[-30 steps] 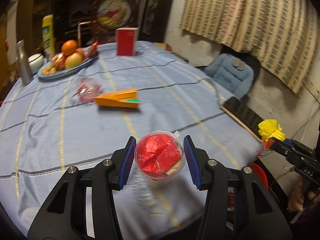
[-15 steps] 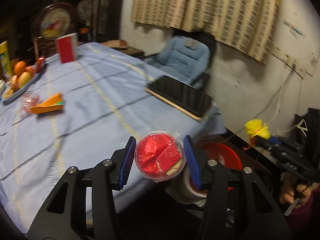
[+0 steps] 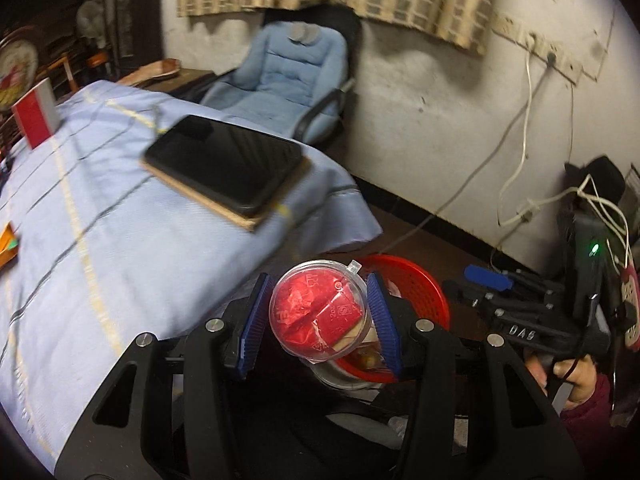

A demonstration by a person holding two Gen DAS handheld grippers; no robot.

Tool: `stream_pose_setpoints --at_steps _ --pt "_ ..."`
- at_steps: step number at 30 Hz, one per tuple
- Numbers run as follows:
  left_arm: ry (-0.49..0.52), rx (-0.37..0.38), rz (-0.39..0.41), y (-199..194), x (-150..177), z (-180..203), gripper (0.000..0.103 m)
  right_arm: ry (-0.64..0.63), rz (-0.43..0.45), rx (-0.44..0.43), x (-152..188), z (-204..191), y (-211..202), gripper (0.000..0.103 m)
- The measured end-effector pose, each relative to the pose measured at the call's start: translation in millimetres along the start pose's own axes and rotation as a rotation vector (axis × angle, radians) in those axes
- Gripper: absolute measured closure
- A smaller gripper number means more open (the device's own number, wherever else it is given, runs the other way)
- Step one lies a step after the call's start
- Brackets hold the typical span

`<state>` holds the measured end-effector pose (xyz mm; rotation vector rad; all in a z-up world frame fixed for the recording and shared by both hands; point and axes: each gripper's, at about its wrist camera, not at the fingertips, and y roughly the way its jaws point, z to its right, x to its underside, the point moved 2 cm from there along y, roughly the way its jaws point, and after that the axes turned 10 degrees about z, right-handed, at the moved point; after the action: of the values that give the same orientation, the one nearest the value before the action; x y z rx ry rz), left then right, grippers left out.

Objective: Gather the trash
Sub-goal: 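Carry the cup and yellow net over the wastebasket and open both tools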

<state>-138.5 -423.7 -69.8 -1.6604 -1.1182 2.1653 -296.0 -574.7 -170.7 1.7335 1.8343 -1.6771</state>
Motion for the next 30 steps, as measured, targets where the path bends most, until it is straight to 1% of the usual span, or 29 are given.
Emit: stream_pose_setpoints --at_steps 4,6,13,14,15,16,17,19,22,26,30 --pt "0.037 0.036 -0.044 22.2 3.7 19.9 0.054 0.064 0.038 0.017 -5.5 27.5 -10.9 0.041" --pt "0.058 0.052 -0.075 37.3 7.2 31.7 0.054 0.092 0.047 0.019 -5.0 37.3 -14.8 0.041" --pt "0.112 0.115 -0.180 77.0 20.8 65.8 0.055 0.124 0.039 0.026 0.5 55.5 -13.8 0.041" --pt "0.121 0.121 -0.189 79.9 22.7 70.0 0.052 0.128 0.038 0.025 1.1 56.9 -13.7 0.041" --pt "0.135 0.131 -0.199 82.4 25.3 75.6 0.052 0.132 0.038 0.024 1.9 57.8 -13.3 0.041" --pt "0.148 0.131 -0.208 83.7 27.4 79.8 0.044 0.136 0.038 0.024 1.9 59.3 -12.7 0.041" --pt "0.163 0.125 -0.208 83.2 29.6 82.7 0.034 0.139 0.038 0.023 2.6 60.3 -12.6 0.041" --pt "0.184 0.103 -0.187 79.2 30.5 84.7 0.025 0.139 0.038 0.022 2.4 60.3 -13.5 0.041" --pt "0.184 0.079 -0.169 73.8 28.8 80.8 0.024 0.139 0.039 0.020 2.5 59.9 -13.6 0.041" --pt "0.136 0.065 -0.153 68.0 22.5 67.6 0.021 0.122 0.043 0.010 0.1 51.8 -16.3 0.041" --pt "0.110 0.051 -0.129 58.2 18.6 59.4 0.019 0.090 0.048 -0.001 -3.8 40.4 -22.1 0.041"
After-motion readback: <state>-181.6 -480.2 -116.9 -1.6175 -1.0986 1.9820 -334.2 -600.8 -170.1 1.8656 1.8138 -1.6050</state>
